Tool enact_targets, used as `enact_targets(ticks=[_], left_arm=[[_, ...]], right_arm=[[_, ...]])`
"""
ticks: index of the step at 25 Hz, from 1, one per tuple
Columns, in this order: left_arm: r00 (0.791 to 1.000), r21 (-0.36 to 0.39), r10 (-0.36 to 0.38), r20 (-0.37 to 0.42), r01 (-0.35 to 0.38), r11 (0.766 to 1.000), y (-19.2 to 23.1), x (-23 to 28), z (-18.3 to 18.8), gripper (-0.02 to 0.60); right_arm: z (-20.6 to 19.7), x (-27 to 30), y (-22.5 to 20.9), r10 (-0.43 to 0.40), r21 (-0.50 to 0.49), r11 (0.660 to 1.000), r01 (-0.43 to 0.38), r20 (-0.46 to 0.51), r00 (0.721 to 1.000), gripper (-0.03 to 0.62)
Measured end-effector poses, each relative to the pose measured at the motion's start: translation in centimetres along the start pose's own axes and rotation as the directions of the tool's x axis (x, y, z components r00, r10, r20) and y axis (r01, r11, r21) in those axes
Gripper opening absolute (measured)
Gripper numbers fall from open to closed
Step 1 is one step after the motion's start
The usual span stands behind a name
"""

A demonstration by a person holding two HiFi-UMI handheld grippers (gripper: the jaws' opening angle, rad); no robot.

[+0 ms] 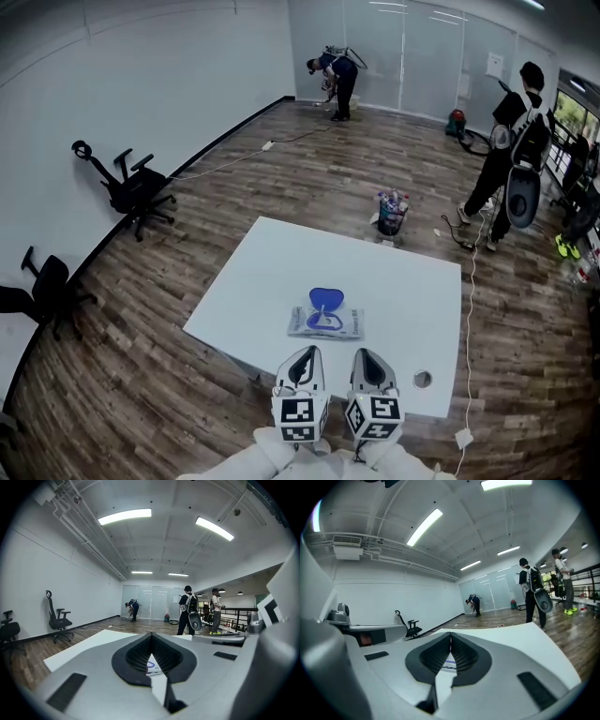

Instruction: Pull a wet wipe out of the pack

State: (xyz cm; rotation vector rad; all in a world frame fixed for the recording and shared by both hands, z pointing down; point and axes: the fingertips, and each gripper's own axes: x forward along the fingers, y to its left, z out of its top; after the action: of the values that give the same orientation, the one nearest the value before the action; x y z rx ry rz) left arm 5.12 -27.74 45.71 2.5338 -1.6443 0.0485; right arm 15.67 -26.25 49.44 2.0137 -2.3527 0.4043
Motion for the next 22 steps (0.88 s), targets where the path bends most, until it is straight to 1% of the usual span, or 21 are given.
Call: enact_targets(ticks=[6,12,15,22], left_arm=[[1.000,0.012,0.001,-0.020,-0.001,1.000,1.2,0.6,-0.9,0.000],[1.000,-0.013,0.012,-0.023,-0.012,1.000,2.9,1.3,-0.6,0.000],[1.000,-0.013,0.012,-0.020,-0.012,1.000,3.5,1.6,-0.6,0.000],[0.999,-0.006,0.023,-0.029,-0.023,1.000,4.2,1.4,-0.5,0.000]], right_arm=[[-0.7,1.3,0.5,-0.004,0.012,1.000,0.004,-0.015,1.000,0.009],[-1.3,3.0,0.7,0.000,0.024,1.000,0.001,-0.042,0.999,0.009],[-2.1,4.0,0.8,0.019,0.050,0.999,-0.015,-0.074,0.997,0.009],[-2.8,6.3,1.2,0.068,0.036,0.997,-0.064,-0.108,0.992,0.011]])
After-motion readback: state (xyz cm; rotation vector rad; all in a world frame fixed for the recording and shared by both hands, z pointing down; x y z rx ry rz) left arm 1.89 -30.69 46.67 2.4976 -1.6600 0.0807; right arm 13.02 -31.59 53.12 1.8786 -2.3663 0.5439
